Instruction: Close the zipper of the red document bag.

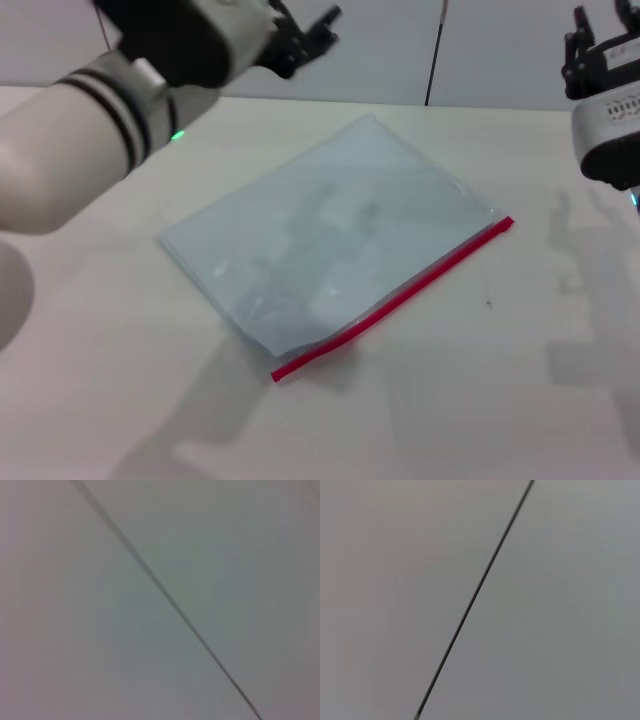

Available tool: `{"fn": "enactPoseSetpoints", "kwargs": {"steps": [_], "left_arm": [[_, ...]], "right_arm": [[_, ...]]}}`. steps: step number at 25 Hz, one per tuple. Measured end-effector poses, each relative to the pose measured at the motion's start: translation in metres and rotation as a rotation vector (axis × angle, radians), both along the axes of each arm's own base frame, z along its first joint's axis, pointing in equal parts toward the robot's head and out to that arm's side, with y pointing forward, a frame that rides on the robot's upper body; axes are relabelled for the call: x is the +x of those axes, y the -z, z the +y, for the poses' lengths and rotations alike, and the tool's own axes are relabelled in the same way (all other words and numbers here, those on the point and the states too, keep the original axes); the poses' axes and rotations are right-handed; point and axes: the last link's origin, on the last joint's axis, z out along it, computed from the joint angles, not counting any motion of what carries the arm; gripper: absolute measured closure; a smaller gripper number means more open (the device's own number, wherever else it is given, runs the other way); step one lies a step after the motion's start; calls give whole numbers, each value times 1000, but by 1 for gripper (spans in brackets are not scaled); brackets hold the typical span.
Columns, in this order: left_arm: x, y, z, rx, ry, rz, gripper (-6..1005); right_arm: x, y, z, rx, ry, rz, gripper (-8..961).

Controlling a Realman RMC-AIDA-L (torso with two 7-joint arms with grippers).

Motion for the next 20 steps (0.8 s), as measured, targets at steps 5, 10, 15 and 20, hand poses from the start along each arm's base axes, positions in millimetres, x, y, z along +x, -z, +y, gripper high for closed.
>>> {"fn": "enactPoseSetpoints", "kwargs": {"steps": [5, 10, 15, 20], "left_arm": [[-31, -7, 0, 122, 5, -262, 205], [-63, -2, -8, 235, 34, -422, 171], [-83, 12, -14, 239, 58, -500, 169], [-95, 21, -17, 238, 44, -540, 169]], "right_arm": [[-6, 7, -21, 71, -50, 134, 616], [6, 19, -34, 52, -73, 277, 618], [21, 32, -44, 23, -123, 302, 618], [31, 34, -52, 12, -139, 354, 618]]}}
